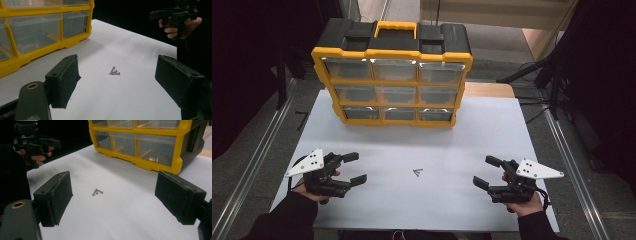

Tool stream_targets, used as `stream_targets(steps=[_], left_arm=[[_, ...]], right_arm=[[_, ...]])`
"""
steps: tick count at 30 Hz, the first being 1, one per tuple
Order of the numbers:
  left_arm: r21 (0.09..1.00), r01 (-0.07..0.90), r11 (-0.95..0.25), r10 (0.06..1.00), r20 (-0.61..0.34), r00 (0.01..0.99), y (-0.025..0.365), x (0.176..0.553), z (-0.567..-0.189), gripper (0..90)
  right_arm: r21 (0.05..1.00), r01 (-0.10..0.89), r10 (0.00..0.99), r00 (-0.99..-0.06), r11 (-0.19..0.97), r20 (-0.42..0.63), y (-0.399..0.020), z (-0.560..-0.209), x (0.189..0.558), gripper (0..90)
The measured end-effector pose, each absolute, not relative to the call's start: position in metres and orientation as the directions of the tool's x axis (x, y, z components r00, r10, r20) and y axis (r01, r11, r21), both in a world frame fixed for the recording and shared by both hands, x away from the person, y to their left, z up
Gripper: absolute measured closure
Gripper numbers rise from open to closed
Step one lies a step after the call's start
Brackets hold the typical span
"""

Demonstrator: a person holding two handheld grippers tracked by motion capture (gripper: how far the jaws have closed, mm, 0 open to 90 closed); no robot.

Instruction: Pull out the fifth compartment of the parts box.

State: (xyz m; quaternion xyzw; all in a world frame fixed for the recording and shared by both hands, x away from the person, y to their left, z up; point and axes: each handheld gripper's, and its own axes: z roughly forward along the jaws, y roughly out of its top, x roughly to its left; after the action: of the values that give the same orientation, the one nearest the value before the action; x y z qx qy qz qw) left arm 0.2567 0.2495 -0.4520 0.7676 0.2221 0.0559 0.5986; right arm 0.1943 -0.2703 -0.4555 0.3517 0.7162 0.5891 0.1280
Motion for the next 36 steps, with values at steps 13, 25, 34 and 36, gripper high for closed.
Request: stream_targets(steps=[13,25,34,36], left_arm=[[0.945,0.277,-0.172,0.416,-0.185,0.89,0.2516,0.2558,-0.4499,19.0],[0.937,0.307,-0.165,0.428,-0.212,0.879,0.2522,0.2572,-0.4484,19.0],[0.94,0.298,-0.166,0.418,-0.207,0.884,0.2515,0.2559,-0.4461,18.6],[0.942,0.287,-0.174,0.419,-0.193,0.887,0.2503,0.2557,-0.4455,18.7]], right_arm=[[0.935,0.349,0.65,-0.726,0.067,0.225,-0.2693,-0.4561,0.1946,15.4],[0.929,0.367,0.645,-0.722,0.054,0.248,-0.2691,-0.4572,0.1951,15.3],[0.927,0.37,0.646,-0.722,0.057,0.248,-0.2686,-0.458,0.1957,15.3],[0.927,0.371,0.647,-0.721,0.056,0.249,-0.2687,-0.4579,0.1956,15.3]])
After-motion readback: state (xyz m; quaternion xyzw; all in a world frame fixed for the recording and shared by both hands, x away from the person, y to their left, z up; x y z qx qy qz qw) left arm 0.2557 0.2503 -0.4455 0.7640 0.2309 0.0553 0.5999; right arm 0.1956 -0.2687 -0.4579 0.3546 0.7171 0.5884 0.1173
